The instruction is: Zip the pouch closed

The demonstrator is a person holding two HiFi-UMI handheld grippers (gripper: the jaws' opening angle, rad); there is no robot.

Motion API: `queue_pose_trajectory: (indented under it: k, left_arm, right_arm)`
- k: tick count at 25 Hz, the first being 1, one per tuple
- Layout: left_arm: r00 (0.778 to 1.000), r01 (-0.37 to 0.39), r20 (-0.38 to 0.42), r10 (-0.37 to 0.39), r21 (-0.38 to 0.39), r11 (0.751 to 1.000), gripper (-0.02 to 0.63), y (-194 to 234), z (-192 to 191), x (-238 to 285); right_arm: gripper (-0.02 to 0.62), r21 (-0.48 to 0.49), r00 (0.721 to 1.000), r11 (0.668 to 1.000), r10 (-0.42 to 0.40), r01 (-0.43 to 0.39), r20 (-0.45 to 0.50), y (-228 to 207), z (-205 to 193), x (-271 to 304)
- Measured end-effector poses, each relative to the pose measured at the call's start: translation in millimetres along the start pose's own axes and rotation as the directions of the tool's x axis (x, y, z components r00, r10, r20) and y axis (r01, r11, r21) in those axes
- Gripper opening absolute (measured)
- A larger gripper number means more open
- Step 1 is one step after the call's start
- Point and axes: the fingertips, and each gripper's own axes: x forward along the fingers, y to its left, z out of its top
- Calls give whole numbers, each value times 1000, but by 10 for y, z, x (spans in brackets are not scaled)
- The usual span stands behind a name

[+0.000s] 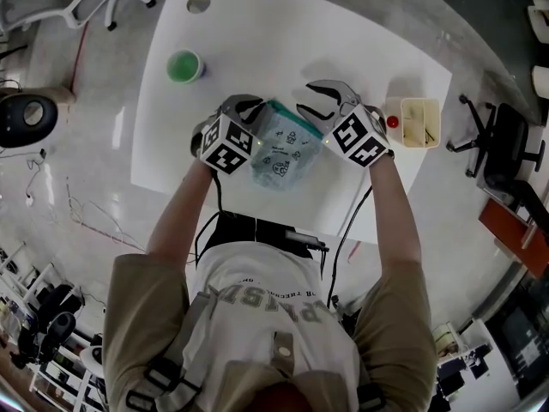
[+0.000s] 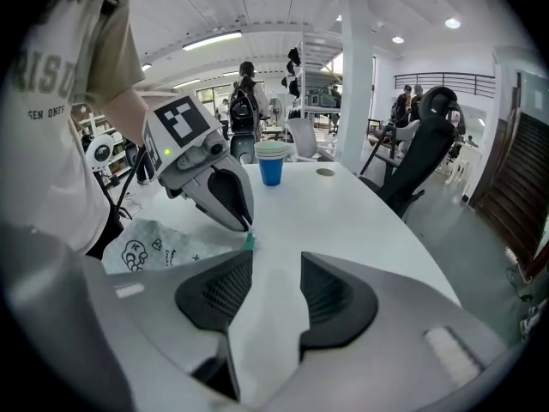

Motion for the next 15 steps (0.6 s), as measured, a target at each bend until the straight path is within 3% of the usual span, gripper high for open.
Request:
queue_pose_trajectory:
  k: [9,15]
  left_arm:
    - [998,46,30,-49,80,996,26,-60,88,-65]
    - [997,72,33,-76,106,992,26,-77,105,-61]
  right_arm:
    - [170,-122,995,989,80,-87,-61,40,49,164]
    - [170,-233,986,963,108,-136,-129,5,11,303]
